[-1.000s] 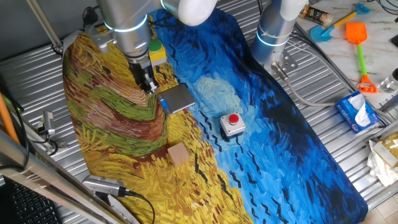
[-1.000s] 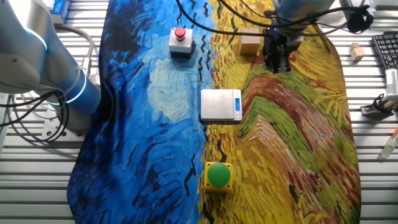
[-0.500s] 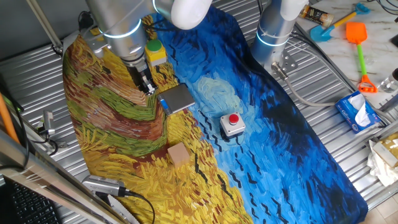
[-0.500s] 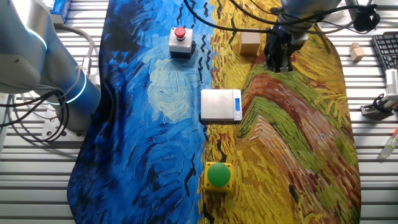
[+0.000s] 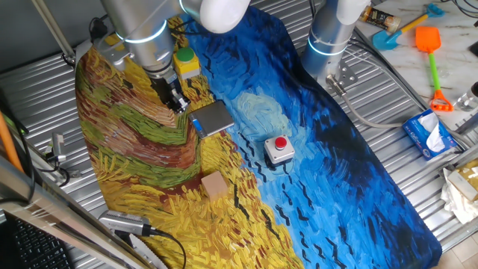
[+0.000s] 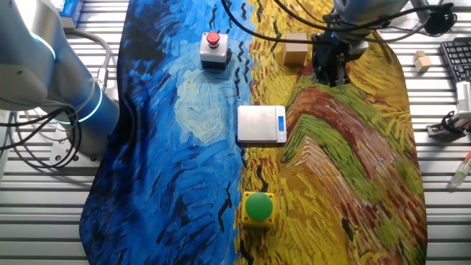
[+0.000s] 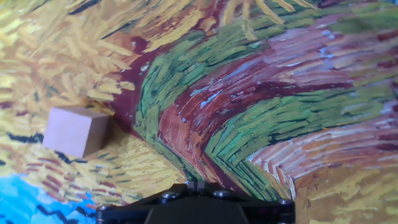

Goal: Place the block on the scale

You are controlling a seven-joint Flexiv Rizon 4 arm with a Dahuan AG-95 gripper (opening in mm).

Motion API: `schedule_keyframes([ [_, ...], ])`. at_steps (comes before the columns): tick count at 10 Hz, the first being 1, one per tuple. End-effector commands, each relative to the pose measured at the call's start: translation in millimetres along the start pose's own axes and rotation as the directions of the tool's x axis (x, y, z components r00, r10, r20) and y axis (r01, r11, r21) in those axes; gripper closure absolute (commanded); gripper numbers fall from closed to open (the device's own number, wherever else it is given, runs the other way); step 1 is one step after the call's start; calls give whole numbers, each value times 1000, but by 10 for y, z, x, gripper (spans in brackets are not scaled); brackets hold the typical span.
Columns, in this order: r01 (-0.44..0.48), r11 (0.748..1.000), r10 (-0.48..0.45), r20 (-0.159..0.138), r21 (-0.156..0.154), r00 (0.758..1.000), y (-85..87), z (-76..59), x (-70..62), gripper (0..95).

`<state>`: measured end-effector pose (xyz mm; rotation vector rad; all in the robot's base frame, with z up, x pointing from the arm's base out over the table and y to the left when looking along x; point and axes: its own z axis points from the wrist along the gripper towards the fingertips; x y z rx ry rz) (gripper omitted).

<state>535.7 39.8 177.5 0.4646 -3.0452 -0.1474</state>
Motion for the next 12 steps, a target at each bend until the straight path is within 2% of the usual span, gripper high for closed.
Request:
schedule_keyframes([
  [1, -26, 1000, 26, -4, -5, 1000, -1, 0, -5, 950],
  [7, -131, 991, 131, -10, 14, 991, -1, 0, -5, 950],
  [11, -52, 999, 52, -4, 7, 999, -1, 0, -5, 950],
  [12, -39, 999, 39, 7, -12, 999, -1, 0, -5, 950],
])
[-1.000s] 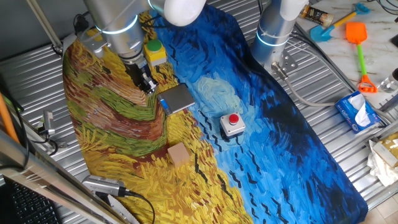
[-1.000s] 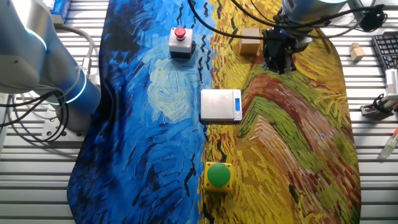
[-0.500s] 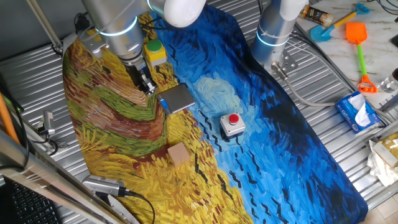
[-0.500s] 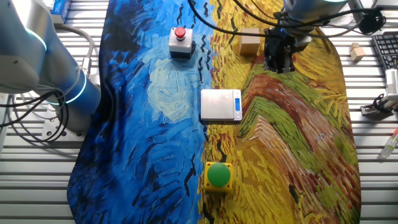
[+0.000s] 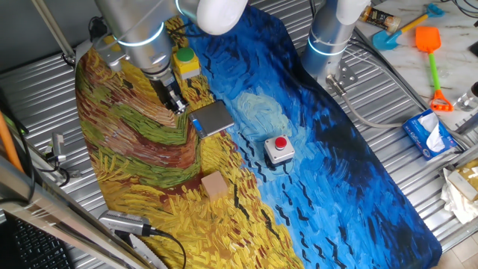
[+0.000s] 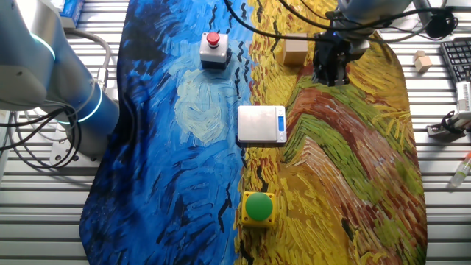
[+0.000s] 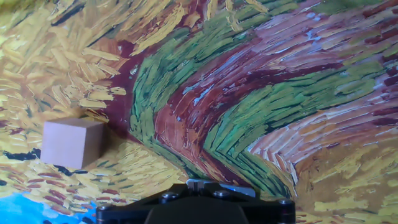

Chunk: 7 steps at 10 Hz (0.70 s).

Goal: Place the block on the scale

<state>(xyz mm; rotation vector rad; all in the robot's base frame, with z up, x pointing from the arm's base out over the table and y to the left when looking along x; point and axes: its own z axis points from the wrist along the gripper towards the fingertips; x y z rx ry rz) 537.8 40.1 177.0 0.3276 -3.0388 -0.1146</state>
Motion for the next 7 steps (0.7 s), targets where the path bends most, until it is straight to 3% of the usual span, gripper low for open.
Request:
schedule_keyframes([
  [1, 64, 997, -63, 37, -34, 997, 1, -3, 15, 950],
  [2, 89, 994, -87, 42, -58, 995, 1, -3, 15, 950],
  [7, 126, 990, -124, 38, -59, 992, 1, -3, 15, 950],
])
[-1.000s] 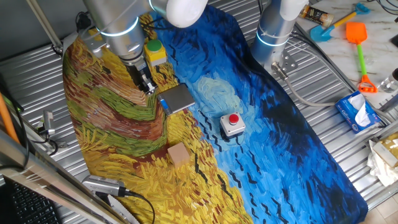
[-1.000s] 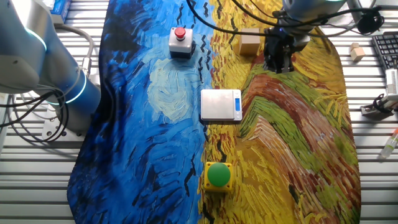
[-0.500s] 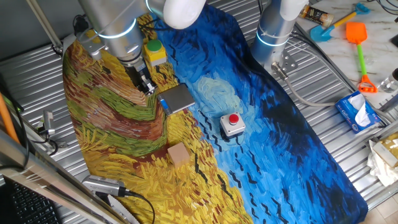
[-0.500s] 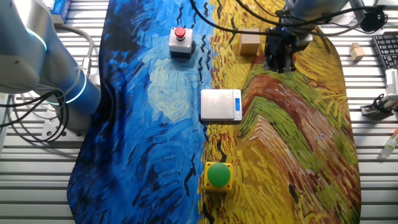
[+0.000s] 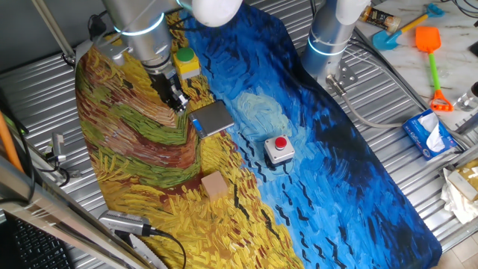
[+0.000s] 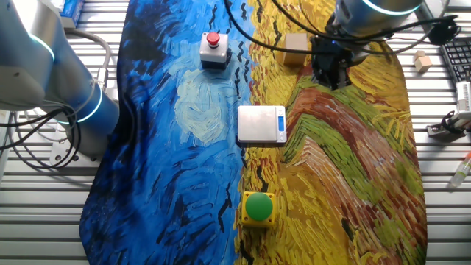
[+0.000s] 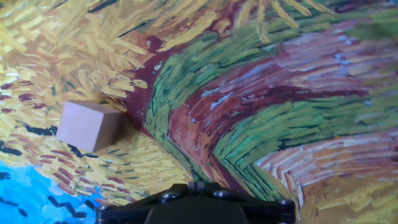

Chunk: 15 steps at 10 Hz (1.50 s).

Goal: Place the block on the scale

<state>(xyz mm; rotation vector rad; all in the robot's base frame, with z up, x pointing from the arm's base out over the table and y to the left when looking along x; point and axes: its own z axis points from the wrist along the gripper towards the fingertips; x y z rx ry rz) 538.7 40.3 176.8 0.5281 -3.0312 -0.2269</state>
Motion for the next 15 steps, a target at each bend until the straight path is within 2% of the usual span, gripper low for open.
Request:
schedule_keyframes([
  [1, -8, 1000, 8, 7, 3, 1000, 5, -5, 24, 950],
  [3, -22, 1000, 22, 5, 3, 1000, 54, -30, -12, 950],
  [4, -48, 999, 48, -2, 6, 999, 154, -72, -77, 950],
  [5, -55, 998, 55, -8, -3, 998, 289, -99, -150, 760],
  [6, -57, 998, 57, -14, -4, 998, 330, -100, -166, 760],
  [9, -153, 988, 153, -5, 3, 988, 856, -10, -371, 760],
  [11, -196, 981, 196, 7, 8, 981, 1153, 100, -482, 760],
  [12, -203, 979, 203, 8, 4, 979, 1242, 146, -512, 760],
  [13, -215, 977, 215, 6, 2, 977, 1373, 210, -549, 570],
  [14, -213, 977, 213, 9, 3, 977, 1449, 263, -568, 570],
  [15, -198, 980, 198, 6, 0, 980, 1480, 306, -577, 380],
])
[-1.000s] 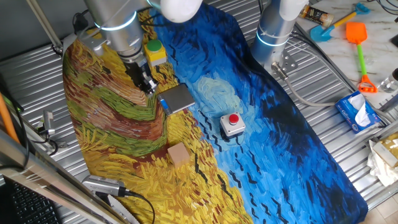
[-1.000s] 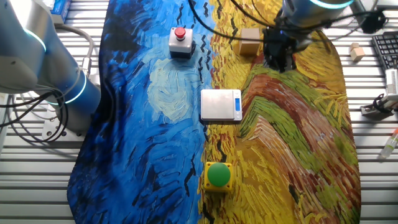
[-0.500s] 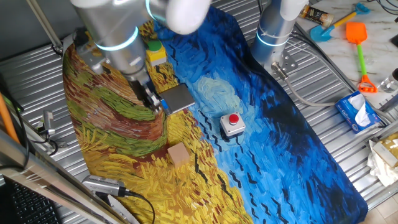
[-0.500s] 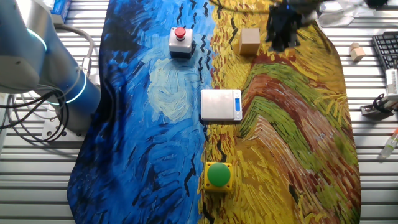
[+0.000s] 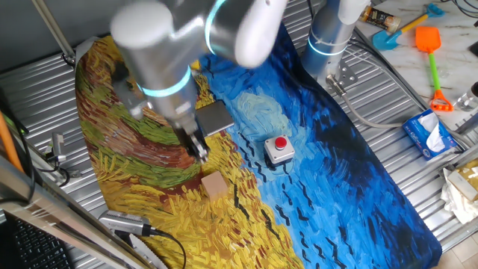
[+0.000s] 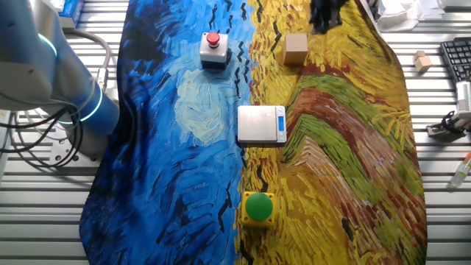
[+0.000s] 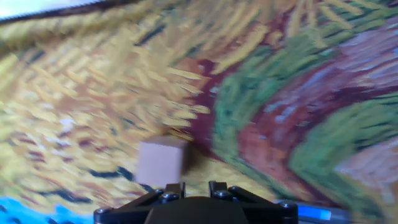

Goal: Place the block on the scale

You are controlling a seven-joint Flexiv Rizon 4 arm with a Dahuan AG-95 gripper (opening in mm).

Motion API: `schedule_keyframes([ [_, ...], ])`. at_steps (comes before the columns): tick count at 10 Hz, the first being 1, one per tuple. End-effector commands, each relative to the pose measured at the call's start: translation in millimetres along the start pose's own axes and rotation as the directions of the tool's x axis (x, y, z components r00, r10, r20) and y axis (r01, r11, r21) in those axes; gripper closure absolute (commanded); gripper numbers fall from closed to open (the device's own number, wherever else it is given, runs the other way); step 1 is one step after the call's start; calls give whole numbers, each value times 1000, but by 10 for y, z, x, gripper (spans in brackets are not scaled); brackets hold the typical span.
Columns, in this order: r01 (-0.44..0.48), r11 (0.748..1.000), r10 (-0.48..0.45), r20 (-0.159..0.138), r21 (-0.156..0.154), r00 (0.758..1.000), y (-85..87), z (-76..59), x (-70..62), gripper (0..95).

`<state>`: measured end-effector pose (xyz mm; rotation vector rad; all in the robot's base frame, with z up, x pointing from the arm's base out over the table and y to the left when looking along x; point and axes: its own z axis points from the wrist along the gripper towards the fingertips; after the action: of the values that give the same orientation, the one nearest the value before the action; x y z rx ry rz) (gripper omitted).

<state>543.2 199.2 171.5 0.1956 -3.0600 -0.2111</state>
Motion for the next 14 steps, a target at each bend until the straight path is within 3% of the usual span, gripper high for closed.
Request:
schedule_keyframes([
  [1, 30, 1000, -29, 1, -5, 1000, 32, 85, 9, 190],
  [2, 37, 999, -37, 4, -4, 999, 22, 164, 3, 0],
  [14, 9, 1000, -9, 29, 11, 1000, 54, 801, 45, 0],
])
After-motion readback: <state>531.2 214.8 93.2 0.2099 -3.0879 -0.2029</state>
